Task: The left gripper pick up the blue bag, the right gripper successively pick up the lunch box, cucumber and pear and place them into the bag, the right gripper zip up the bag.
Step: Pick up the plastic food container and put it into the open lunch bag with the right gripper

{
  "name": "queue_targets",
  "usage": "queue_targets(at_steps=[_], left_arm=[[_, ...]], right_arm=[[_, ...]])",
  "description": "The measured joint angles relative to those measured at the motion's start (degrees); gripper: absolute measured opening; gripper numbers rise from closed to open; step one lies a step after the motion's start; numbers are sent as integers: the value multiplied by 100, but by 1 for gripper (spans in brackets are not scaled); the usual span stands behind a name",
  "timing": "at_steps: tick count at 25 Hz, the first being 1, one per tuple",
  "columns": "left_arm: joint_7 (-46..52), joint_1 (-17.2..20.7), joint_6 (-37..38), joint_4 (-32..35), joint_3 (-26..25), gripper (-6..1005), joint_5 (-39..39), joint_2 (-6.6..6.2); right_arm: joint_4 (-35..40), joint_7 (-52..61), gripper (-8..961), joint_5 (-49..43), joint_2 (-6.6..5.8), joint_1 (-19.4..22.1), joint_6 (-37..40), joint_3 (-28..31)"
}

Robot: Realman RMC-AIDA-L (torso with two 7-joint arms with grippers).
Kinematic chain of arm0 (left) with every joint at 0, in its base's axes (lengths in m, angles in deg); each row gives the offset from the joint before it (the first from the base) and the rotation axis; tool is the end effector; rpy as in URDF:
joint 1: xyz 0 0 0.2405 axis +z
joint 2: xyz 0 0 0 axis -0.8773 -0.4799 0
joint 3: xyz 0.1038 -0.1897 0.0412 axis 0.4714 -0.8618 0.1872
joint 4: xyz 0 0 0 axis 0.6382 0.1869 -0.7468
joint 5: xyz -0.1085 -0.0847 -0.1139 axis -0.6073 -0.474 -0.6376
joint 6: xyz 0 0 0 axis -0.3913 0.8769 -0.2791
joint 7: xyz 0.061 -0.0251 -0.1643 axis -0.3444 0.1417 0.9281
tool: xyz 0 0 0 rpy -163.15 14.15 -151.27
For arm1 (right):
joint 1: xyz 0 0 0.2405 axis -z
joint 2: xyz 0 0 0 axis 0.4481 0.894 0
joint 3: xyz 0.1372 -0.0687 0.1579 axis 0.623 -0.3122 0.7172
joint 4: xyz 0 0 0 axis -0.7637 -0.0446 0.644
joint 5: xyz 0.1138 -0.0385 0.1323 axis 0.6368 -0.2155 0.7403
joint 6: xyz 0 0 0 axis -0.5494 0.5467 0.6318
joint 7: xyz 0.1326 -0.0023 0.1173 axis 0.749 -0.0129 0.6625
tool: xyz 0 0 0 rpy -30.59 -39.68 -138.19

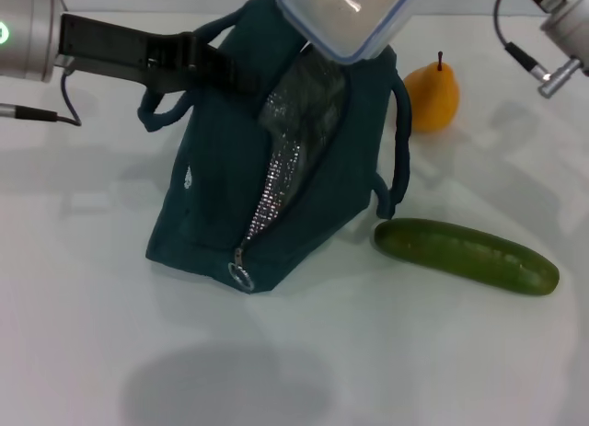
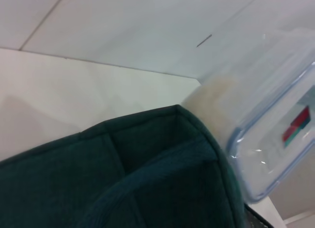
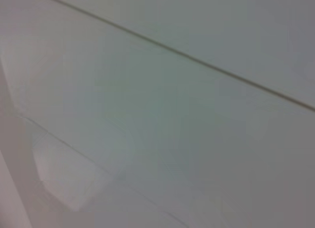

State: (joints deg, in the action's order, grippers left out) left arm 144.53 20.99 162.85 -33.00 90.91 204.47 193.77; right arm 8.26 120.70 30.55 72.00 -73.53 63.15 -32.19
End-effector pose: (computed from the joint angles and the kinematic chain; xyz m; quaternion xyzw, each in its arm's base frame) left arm -0.1444 0.3342 0.0449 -0.8355 -0.5188 -0.1784 0.0292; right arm 0.0669 0.3835 0.0189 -0.6605 0.4251 0.6184 0.0241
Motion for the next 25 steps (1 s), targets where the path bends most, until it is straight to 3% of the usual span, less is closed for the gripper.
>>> queue_targets(at_steps=[8, 19, 25], left_arm=[[-33, 13, -80, -97, -29, 41, -1, -4], [-43, 43, -202, -154, -56, 41, -15, 0], [-127, 29, -203, -356, -45, 41, -16, -3]], right_arm=[[15, -17, 87, 19, 1, -28, -171, -615], [66, -22, 87, -54, 0, 552, -240, -955], [118, -87, 86, -64, 1, 332, -790, -1393]])
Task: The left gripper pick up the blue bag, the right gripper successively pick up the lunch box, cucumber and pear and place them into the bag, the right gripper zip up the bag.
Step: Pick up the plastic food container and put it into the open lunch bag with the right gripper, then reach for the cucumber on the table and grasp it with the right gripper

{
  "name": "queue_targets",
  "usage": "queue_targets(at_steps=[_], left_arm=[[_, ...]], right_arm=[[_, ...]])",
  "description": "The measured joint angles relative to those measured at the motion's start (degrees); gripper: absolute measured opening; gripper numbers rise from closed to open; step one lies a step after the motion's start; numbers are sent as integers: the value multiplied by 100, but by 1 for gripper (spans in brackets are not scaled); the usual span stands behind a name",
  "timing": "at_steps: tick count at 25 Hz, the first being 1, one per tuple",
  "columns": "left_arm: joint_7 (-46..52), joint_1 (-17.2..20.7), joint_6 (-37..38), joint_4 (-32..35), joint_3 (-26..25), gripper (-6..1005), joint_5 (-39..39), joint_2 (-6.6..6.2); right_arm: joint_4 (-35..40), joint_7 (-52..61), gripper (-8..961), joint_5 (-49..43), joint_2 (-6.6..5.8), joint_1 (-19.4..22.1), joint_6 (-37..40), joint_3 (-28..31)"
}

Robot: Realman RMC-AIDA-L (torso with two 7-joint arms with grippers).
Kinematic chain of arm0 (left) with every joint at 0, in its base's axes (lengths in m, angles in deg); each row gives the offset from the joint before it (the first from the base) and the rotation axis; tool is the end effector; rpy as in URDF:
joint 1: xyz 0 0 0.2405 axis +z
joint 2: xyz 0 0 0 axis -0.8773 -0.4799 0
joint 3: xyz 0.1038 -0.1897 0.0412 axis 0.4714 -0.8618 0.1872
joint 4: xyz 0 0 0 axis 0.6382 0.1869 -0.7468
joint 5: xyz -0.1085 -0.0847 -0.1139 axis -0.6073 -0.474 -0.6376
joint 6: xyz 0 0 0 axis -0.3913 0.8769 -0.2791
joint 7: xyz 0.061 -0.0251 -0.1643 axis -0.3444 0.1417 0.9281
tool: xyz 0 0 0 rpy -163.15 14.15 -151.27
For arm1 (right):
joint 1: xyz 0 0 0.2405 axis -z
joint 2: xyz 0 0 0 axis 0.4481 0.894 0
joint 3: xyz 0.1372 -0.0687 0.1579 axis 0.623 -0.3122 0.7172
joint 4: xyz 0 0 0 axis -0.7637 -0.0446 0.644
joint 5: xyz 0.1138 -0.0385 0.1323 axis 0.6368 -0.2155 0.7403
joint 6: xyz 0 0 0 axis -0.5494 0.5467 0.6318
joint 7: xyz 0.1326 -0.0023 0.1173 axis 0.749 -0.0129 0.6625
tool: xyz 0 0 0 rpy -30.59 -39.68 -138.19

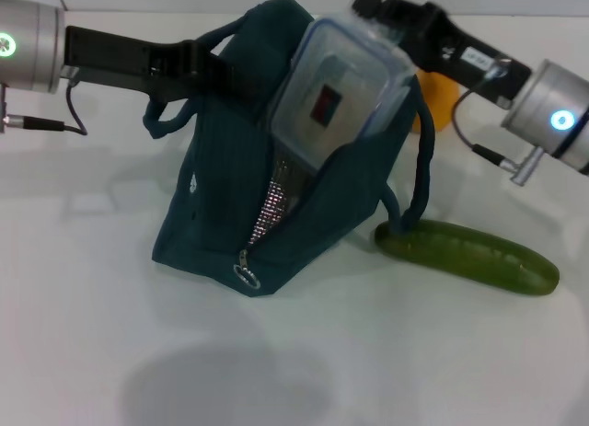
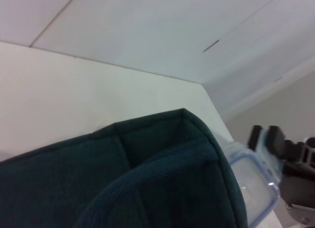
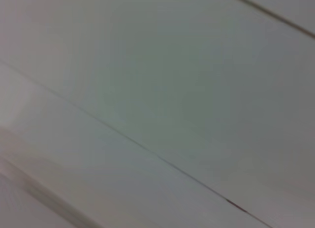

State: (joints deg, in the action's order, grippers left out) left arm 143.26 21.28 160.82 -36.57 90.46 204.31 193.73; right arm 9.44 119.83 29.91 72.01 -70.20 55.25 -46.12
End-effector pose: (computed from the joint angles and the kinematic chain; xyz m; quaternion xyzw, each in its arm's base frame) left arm -0.1523 0.3357 0.0388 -0.8243 -0.5335 -0.1873 0.0280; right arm 0.0975 0.3628 -0.0364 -0.7207 0.4749 0.5036 0.0383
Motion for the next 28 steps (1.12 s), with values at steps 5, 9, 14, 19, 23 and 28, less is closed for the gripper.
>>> queue_targets(at_steps=[5, 9, 14, 19, 23, 28], left_arm=[[-48, -1, 0, -80, -4, 41, 0, -14], [-55, 19, 1, -79, -8, 41, -16, -23], [-62, 24, 1, -80, -10, 41, -24, -37], [-62, 19, 2, -71, -10, 41, -24, -43], [-62, 17, -9, -66, -10, 41, -24, -49], [-62, 22, -40, -55, -10, 41, -18, -49]], right_arm=[[331, -185, 85, -2, 0, -52, -550, -210], [508, -202, 85, 4, 0, -28, -1012, -328], [568, -206, 119, 1, 0, -17, -1158, -459], [618, -218, 206, 24, 0, 75, -1094, -434], [622, -245, 244, 75, 0, 133, -913, -391], [610, -311, 279, 178, 0, 197, -767, -251]])
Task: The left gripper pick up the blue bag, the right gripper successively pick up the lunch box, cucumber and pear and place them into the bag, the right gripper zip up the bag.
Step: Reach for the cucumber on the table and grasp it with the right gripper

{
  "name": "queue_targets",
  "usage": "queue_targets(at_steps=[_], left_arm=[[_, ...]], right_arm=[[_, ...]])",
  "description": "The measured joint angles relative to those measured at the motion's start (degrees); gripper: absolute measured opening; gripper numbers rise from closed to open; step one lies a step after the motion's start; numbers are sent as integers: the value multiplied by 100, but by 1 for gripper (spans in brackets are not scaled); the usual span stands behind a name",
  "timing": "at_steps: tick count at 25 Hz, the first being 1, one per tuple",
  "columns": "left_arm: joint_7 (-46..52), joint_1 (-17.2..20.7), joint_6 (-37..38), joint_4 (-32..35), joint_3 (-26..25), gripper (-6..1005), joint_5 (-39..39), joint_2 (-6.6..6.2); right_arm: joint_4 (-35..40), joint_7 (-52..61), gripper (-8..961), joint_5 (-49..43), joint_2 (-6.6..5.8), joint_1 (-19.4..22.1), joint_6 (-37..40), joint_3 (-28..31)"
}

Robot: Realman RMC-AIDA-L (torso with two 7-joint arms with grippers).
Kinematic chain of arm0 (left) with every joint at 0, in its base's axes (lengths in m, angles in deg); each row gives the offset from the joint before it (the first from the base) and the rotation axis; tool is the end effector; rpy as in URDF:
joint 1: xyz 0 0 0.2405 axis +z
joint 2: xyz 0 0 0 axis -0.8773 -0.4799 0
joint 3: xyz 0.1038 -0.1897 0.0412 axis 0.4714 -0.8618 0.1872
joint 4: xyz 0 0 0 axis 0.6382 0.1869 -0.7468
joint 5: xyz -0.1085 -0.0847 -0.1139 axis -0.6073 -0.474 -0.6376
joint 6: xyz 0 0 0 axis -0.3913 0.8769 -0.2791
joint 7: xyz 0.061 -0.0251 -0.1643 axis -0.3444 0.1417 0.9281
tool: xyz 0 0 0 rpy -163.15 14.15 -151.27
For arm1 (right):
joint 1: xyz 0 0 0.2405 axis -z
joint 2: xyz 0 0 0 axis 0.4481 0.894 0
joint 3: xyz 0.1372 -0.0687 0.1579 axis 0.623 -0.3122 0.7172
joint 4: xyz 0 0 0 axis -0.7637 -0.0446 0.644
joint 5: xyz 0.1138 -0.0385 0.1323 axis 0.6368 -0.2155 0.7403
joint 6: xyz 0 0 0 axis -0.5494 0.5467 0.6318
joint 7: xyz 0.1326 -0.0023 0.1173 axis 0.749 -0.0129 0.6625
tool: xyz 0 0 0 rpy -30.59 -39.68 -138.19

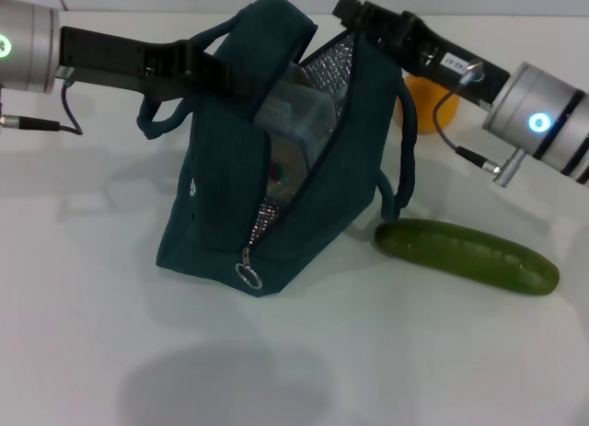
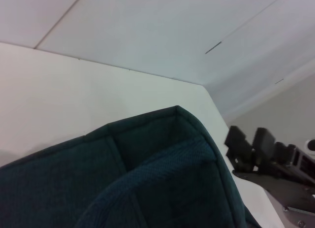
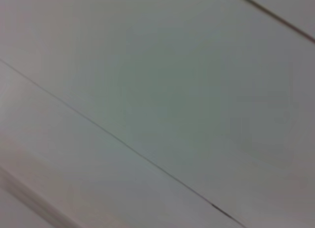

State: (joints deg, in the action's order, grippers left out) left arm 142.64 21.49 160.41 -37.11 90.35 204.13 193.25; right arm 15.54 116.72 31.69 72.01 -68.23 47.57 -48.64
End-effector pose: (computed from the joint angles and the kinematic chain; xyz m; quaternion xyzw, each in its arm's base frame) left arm -0.1554 0.3370 0.0410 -0.8240 -0.5330 -0.1891 0.0332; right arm 0.0962 0.3657 -0.0458 -0.7276 0.4740 0.4912 0.0683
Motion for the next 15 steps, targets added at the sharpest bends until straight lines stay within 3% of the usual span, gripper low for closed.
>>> queue_targets(at_steps=[8, 13, 15], left_arm=[[0, 72, -3, 28, 0, 41, 5, -23], [0, 86, -3, 28, 0, 41, -2, -38], [0, 124, -3, 32, -5, 41, -11, -69]], right_arm=[[-1, -767, 334, 13, -8, 552, 1025, 726], [-57, -836, 368, -7, -65, 1008, 1238, 1385], [-151, -818, 437, -15, -105, 1137, 1239, 1674]])
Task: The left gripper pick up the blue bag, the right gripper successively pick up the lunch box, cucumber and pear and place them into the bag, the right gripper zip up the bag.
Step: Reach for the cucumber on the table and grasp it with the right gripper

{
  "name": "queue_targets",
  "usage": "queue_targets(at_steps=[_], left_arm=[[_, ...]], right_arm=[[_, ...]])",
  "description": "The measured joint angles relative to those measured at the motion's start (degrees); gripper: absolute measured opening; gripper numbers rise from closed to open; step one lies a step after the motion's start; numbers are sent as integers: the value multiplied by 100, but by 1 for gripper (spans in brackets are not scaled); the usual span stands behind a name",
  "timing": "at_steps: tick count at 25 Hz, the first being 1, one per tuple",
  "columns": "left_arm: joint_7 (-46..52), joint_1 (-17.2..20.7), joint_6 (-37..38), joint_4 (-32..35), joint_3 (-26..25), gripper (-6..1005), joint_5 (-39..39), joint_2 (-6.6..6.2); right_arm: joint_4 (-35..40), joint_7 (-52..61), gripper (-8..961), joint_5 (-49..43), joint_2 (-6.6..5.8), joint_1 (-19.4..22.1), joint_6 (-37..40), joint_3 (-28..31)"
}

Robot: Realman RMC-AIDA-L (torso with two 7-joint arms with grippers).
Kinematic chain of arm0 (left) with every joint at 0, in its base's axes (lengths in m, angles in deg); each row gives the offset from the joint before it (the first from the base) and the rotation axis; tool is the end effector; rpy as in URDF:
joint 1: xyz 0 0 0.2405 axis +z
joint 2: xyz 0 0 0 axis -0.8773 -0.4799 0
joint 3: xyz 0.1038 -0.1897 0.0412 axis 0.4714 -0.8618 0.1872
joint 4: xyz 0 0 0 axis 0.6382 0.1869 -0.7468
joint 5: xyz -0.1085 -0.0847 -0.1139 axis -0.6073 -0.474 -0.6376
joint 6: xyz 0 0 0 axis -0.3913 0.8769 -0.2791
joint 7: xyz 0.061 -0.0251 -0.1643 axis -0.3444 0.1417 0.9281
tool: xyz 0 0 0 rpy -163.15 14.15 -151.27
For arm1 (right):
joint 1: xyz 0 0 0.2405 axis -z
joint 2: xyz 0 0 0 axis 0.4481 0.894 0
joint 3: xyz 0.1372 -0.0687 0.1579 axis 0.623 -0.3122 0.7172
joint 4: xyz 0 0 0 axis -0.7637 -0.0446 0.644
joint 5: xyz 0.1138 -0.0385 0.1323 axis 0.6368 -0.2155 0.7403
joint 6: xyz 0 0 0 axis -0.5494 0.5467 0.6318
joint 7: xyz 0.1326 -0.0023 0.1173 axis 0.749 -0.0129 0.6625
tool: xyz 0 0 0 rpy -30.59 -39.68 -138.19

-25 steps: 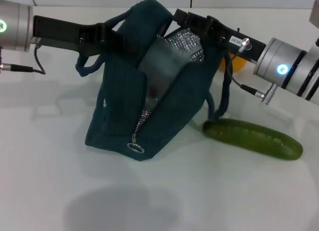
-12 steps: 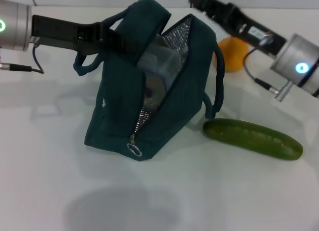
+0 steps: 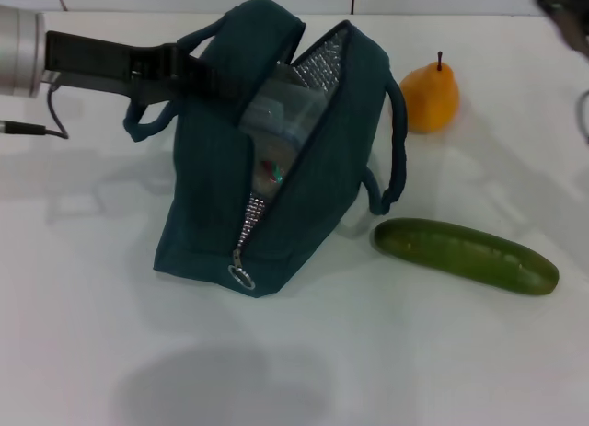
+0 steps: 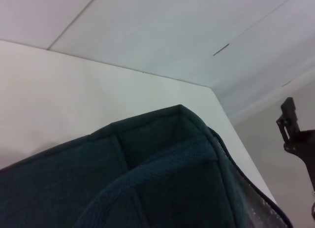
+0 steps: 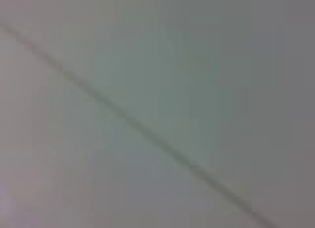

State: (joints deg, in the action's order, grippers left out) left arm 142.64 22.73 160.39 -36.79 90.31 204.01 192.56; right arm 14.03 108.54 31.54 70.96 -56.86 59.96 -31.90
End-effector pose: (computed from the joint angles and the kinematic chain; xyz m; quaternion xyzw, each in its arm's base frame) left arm -0.1637 0.3356 0.0461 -0.8198 -0.5391 -0.1883 0.0427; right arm 0.1588 0.3598 0.0317 -0.6431 0.4300 0.6080 0.1788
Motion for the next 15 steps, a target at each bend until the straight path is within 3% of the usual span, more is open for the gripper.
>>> queue_targets(at_steps=[2, 7, 12, 15], left_arm=[[0, 35, 0, 3, -2, 41, -5, -13], [0, 52, 1, 4, -4, 41, -10, -15], [0, 54, -7, 4, -4, 41, -12, -15], [0, 58, -14, 5, -4, 40, -13, -15]], right_arm=[[-166, -29, 507, -23, -57, 62, 0, 174], [-374, -764, 689, -637, -366, 26, -202, 230], [-339, -1708, 884, -1256, -444, -95, -494, 233], [-153, -2004, 881, -1698, -503, -127, -496, 235]])
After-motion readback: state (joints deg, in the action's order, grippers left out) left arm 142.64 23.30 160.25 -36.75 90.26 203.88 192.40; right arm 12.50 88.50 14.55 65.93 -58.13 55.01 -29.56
